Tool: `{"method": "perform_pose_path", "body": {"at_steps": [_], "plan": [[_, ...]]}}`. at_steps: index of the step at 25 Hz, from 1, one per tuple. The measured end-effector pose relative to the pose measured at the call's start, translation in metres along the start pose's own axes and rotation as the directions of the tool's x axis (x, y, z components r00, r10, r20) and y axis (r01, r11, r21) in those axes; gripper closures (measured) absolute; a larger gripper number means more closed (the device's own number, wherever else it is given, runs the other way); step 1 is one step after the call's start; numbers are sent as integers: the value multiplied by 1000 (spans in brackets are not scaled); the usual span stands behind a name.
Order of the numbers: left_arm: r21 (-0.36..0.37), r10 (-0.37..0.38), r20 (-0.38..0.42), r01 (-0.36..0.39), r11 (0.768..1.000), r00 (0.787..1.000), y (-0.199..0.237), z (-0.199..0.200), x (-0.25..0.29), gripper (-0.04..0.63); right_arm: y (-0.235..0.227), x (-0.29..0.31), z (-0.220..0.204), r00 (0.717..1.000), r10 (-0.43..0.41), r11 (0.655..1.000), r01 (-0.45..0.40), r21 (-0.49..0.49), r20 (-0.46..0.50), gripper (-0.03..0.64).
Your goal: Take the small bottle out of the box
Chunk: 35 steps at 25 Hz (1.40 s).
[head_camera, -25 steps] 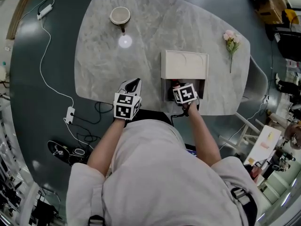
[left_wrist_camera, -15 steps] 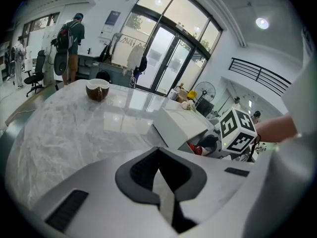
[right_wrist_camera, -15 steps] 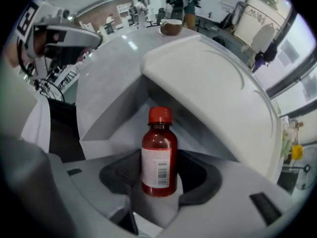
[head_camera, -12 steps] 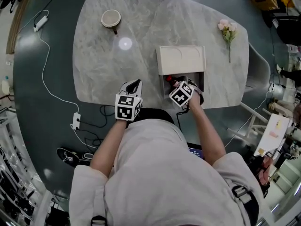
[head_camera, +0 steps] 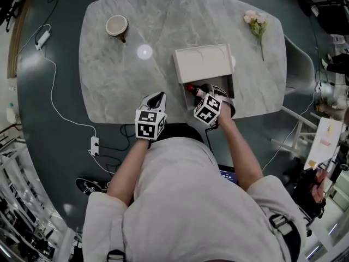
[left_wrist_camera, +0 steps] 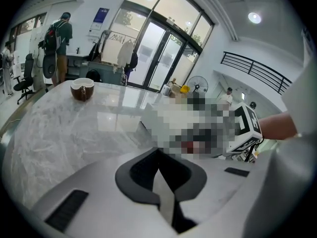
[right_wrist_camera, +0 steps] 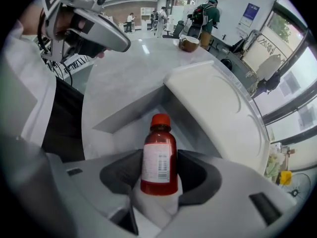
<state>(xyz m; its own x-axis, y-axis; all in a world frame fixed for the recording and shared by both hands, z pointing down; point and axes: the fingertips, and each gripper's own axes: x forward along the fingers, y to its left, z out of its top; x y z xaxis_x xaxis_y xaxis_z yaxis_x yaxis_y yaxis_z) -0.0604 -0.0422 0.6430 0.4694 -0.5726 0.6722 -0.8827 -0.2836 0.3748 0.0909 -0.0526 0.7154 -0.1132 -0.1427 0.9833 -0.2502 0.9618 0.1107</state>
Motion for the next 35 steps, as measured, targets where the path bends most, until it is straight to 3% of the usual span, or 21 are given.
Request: {"method": "perform_pose_path", "body": {"at_steps": [16, 35], "plan": [[73, -56, -36, 58, 996, 998, -26, 8, 16, 574, -2, -21, 3, 994, -59, 998, 58, 23, 92, 393], [170, -136, -84, 148, 974, 987, -55, 15, 29, 574, -4, -60, 6, 946, -169, 955, 88, 284, 277, 394]]}}
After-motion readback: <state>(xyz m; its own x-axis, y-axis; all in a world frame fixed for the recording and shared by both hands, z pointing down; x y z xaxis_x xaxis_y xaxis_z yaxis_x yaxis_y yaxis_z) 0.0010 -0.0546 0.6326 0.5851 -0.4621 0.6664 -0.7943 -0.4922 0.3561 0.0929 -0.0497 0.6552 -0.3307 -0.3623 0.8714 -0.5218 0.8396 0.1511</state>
